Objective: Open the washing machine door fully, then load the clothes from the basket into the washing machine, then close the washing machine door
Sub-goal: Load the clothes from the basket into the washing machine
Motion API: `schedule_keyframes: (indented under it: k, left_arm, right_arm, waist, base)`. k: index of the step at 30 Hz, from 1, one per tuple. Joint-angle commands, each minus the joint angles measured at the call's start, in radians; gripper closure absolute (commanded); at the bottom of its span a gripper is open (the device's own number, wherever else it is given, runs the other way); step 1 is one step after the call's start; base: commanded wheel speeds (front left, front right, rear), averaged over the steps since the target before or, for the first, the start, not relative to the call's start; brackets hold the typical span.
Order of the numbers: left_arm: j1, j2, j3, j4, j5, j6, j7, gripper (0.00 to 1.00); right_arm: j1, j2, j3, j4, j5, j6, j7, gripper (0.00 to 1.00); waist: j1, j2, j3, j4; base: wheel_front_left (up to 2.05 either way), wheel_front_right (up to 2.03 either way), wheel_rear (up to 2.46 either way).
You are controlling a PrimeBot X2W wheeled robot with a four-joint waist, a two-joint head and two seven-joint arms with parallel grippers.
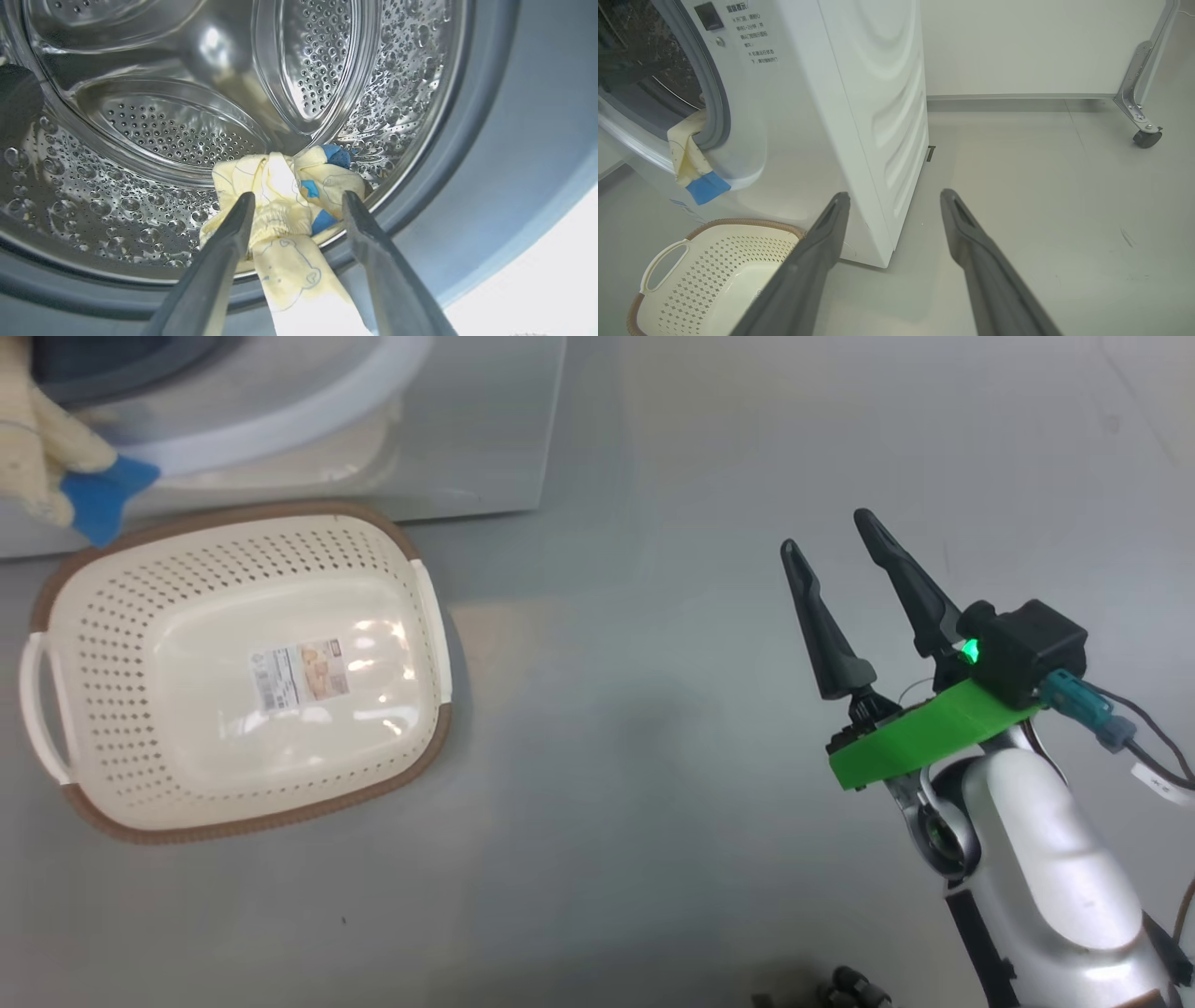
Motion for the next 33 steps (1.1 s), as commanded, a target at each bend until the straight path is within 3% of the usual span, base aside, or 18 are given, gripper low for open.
schedule_keyframes:
  k: [1, 15, 22, 33]
  left_arm:
    - [0.01, 0.048, 0.029, -0.03, -0.009, 0.001, -0.006, 0.0]
    - [0.4, -0.01, 0.167, -0.224, -0.074, 0.038, -0.006, 0.0]
    - [0.627, -0.052, 0.274, -0.398, -0.093, 0.096, -0.006, 0.0]
    - [0.937, -0.095, 0.349, -0.612, -0.072, 0.172, -0.006, 0.0]
  right_arm:
    - [0.021, 0.002, 0.008, -0.023, -0.009, -0.003, -0.006, 0.0]
    - [0.098, 0.001, -0.021, 0.021, -0.032, -0.003, -0.006, 0.0]
    - [0.138, -0.007, -0.018, 0.035, -0.028, -0.003, -0.006, 0.0]
    - [0.187, -0.006, 0.002, 0.051, -0.016, -0.003, -0.006, 0.0]
  waist:
    - [0.0001, -0.0001, -0.062, 0.036]
    - [0.0001, -0.0001, -0.3, 0.111]
    - [0.0001, -0.0001, -0.408, 0.132]
    - [0.0001, -0.0001, -0.519, 0.131]
  base:
    - [0.0, 0.0, 0.0]
    - [0.0, 0.0, 0.0]
    - [0.0, 0.0, 0.0]
    - [0.0, 0.0, 0.0]
